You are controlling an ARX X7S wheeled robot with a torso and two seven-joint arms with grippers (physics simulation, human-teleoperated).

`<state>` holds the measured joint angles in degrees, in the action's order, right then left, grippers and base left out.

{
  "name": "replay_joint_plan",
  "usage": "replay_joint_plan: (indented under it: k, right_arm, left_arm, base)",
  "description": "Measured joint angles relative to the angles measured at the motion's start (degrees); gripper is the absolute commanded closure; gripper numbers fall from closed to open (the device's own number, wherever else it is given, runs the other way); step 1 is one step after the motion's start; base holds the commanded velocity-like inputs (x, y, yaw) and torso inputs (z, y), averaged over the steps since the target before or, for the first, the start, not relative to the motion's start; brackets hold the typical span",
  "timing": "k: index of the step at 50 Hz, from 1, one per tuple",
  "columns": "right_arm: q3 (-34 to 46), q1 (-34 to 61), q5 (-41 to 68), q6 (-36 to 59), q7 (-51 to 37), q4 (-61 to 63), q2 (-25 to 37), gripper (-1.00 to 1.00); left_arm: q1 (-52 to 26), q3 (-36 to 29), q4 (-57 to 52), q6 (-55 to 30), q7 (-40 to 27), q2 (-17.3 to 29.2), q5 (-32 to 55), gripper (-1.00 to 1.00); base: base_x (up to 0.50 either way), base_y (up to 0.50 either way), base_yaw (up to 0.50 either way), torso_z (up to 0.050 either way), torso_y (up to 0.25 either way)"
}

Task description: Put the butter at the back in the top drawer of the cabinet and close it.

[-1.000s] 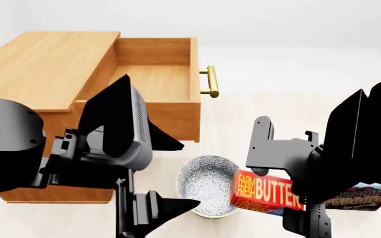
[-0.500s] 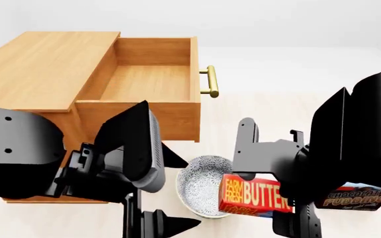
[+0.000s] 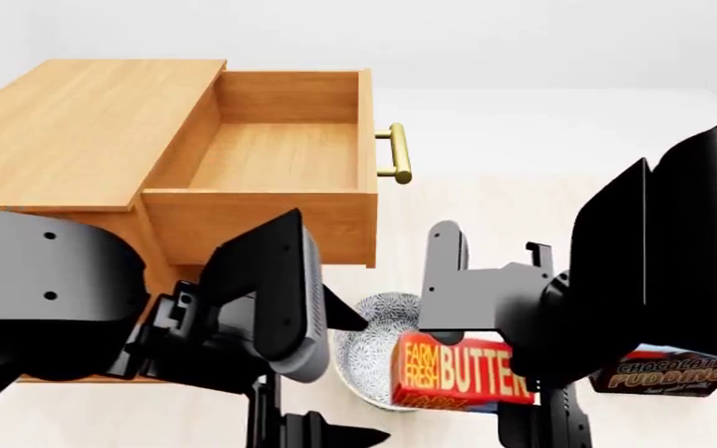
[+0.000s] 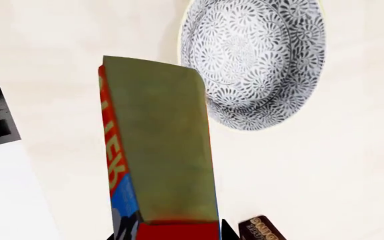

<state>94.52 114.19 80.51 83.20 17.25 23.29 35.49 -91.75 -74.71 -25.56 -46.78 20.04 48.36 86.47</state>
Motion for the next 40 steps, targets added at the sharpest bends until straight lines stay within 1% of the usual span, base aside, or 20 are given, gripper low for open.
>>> replay_joint_plan:
  k: [40]
  right_arm:
    - [0.0,1.1,2.2,-2.4,-1.0,1.1,-2.3,1.00]
  left_arm:
    - [1.0,-0.7,0.2,0.4,0.8,-3.2,-2.3,-1.00]
  base:
    - [0.00,0.00,0.00,0.000,0.001]
